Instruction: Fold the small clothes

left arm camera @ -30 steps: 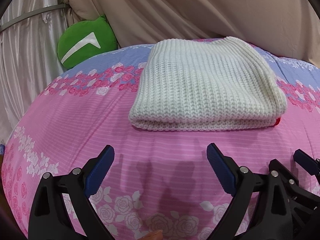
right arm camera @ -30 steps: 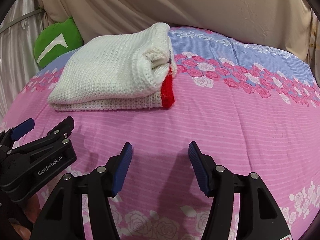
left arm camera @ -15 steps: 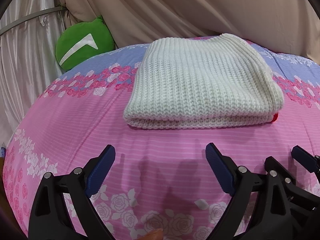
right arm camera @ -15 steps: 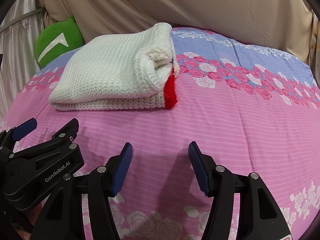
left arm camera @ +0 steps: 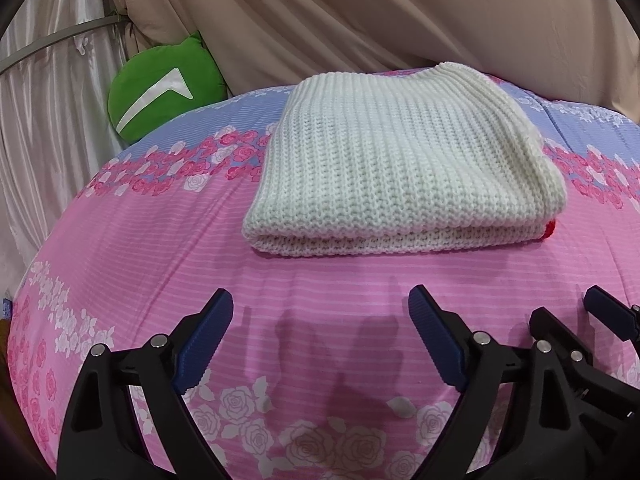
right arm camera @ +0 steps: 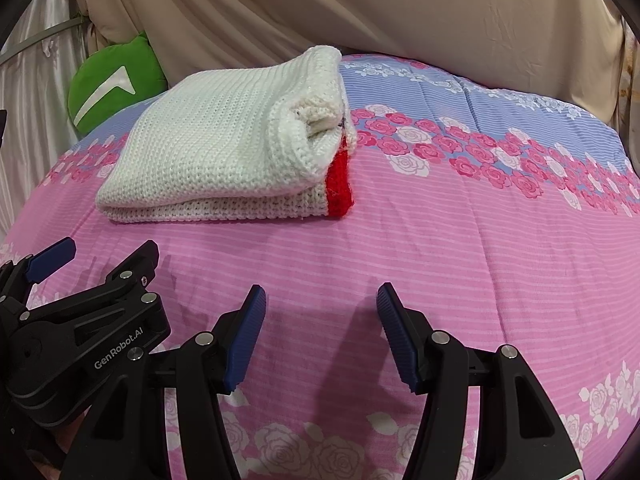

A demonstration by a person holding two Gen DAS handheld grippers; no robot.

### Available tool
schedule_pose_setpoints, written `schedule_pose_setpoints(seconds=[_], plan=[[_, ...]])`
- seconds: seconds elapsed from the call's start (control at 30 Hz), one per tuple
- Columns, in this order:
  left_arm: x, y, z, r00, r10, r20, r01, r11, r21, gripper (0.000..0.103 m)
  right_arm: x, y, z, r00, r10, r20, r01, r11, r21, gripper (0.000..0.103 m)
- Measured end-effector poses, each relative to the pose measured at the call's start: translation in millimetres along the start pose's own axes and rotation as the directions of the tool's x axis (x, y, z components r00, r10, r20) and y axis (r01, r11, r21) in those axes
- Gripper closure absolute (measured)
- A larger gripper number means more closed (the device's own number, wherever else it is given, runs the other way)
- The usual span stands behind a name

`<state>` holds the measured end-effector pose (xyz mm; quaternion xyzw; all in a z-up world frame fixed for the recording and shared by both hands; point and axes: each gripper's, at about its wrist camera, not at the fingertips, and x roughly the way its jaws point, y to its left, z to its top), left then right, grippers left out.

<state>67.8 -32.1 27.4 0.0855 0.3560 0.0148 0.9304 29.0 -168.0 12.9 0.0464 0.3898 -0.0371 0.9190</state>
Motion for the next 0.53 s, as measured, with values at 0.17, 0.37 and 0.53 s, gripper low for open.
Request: schedule_pose_setpoints(seconds=[0.17, 0.37, 0.53], plan=[[-0.6, -0.3, -0.4, 1.000, 0.011, 0.005, -0.011, 1.000, 0.002, 0.016, -0.1, 1.6, -0.1, 1.000, -0.017, 0.000, 0.017, 1.000, -0.005, 0.045], [-0.6, -1.3, -0.6, 1.000, 0.019, 0.003, -0.019, 1.000, 0.001, 0.016, -0.5, 3.3, 0.3, 1.000, -0.019, 0.002, 0.019, 1.000, -0.007, 0.045], [-1.1, -1.1, -0.7, 1.000, 0.019, 0.005, -0.019, 1.000, 0.001, 0.016, -1.1, 4.6, 0.0, 1.000, -0.024, 0.005, 0.024, 1.000, -0.007, 0.045]])
